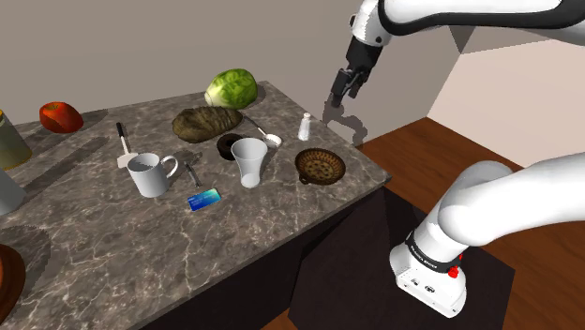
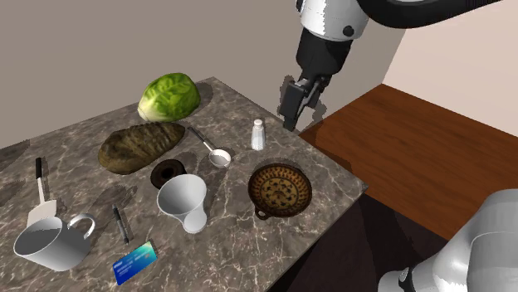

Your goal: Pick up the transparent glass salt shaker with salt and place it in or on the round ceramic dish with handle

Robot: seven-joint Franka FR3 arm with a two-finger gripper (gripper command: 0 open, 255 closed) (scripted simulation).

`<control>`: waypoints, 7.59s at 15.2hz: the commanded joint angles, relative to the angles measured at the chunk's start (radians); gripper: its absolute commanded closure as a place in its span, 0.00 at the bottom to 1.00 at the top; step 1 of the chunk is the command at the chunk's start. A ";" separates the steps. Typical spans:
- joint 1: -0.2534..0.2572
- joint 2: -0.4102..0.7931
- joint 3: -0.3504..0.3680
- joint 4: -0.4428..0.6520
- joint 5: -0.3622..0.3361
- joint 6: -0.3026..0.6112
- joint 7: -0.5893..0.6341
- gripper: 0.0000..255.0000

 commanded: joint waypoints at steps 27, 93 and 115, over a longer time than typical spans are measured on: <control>-0.034 0.661 -0.132 0.055 0.207 0.703 -0.134 0.00; 0.027 -0.084 0.050 -0.397 0.122 0.443 0.196 1.00; 0.026 -0.105 0.046 -0.427 0.123 0.451 0.190 0.00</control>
